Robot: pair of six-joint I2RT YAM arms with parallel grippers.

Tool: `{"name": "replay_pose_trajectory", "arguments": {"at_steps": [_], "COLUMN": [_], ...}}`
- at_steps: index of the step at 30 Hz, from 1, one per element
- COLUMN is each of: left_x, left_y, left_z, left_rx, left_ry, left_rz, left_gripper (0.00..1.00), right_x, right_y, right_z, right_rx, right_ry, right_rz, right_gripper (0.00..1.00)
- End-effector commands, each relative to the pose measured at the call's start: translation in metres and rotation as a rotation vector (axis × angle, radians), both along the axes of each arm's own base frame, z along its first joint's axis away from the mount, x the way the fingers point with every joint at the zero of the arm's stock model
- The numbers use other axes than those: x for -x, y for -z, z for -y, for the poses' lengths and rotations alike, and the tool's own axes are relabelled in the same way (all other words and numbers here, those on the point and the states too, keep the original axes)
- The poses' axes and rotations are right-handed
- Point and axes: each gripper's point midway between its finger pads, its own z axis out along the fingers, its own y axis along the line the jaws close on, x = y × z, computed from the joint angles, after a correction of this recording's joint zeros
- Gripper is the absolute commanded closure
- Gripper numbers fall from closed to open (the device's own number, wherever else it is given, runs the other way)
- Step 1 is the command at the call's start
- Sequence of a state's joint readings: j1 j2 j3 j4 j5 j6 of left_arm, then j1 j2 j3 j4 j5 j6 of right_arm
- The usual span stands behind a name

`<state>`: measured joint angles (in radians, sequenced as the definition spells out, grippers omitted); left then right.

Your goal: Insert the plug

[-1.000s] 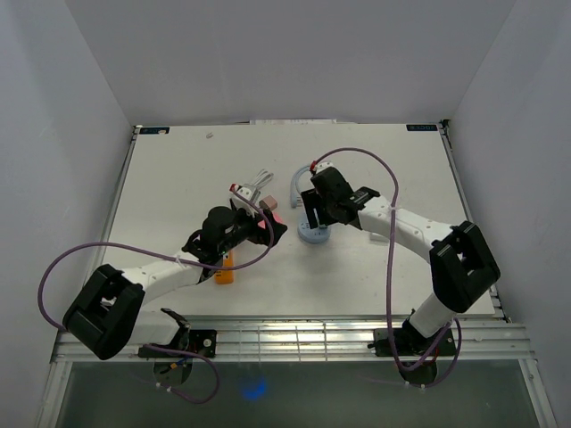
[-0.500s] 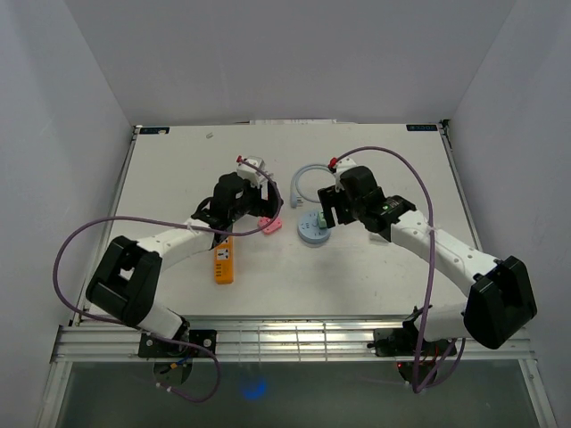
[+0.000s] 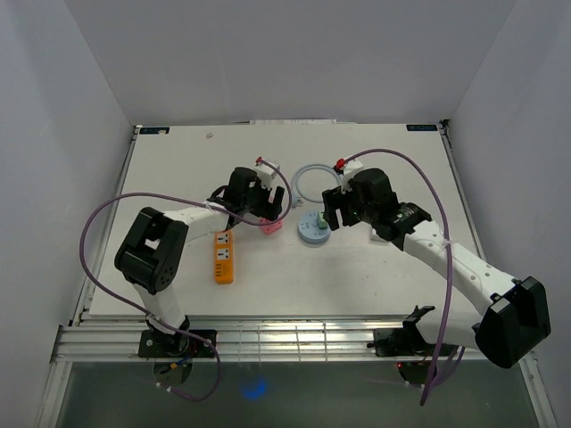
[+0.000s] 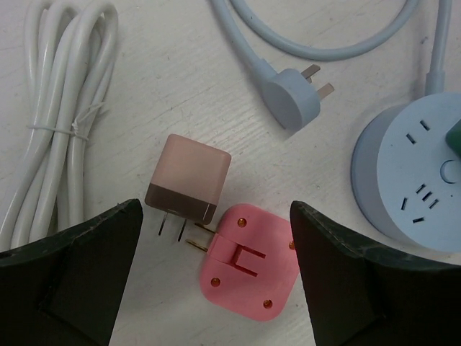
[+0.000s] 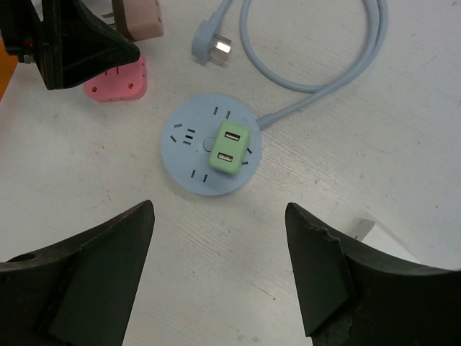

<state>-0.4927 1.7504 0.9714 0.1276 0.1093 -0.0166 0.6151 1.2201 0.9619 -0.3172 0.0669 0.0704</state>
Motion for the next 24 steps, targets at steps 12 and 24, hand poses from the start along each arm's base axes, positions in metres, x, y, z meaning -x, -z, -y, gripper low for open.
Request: {"name": "replay_pose_trajectory", "arguments": {"at_steps": [12, 24], "left_x": [-0.028, -0.034], "left_y": [0.003, 0.012], "left_z": [-0.005, -0.007], "left_rx": [-0.045, 0.024], "left_ry": [-0.008, 0.017], "left_rz": [0.043, -0.007], "left_gripper": [0.08, 0.13], "right_x": [0.014, 0.017], "right_y": [-0.007, -0.002], "right_z": [-0.009, -0.011], "right_rx": [-0.074, -0.086], "right_ry": [-0.095, -0.111], "right_rz": [0.033, 0.019], "right_gripper": [0.21, 0.21]}}
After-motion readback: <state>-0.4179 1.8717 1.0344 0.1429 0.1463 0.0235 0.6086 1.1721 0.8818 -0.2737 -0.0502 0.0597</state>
